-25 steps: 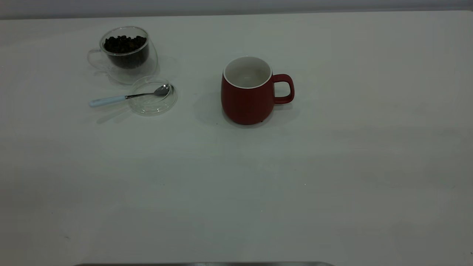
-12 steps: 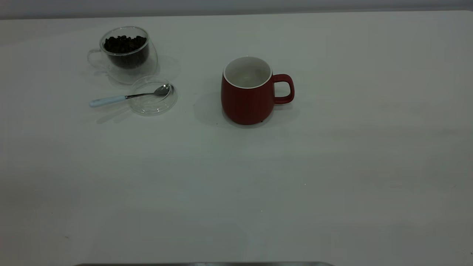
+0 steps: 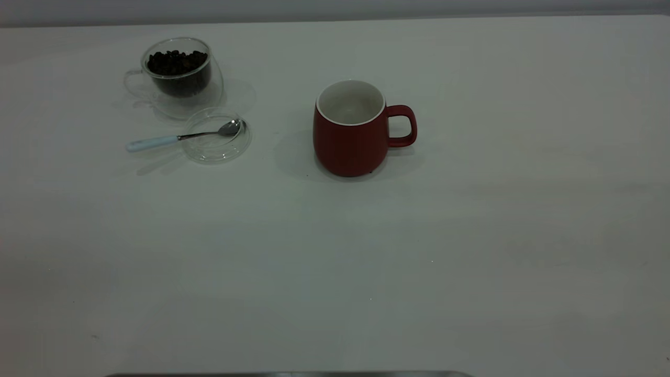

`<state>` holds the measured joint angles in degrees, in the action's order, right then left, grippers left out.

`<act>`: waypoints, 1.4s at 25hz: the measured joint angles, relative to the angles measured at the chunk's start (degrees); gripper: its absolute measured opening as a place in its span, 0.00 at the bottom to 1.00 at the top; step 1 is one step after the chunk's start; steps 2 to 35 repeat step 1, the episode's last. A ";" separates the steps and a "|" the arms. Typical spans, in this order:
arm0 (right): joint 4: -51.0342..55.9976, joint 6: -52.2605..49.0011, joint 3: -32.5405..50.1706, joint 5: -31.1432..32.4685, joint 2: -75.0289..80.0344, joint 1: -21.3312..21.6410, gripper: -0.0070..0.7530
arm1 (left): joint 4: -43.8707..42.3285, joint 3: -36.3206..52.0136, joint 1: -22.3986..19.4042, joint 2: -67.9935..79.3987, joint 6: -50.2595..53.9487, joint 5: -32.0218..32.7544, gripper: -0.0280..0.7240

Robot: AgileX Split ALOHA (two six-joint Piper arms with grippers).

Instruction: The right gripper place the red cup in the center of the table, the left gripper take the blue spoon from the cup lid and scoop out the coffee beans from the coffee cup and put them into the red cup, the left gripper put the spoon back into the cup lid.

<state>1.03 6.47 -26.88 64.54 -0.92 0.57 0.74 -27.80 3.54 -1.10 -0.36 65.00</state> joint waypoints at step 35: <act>0.00 0.00 0.00 0.00 0.00 0.00 0.76 | 0.00 0.00 0.00 0.00 0.00 0.00 0.83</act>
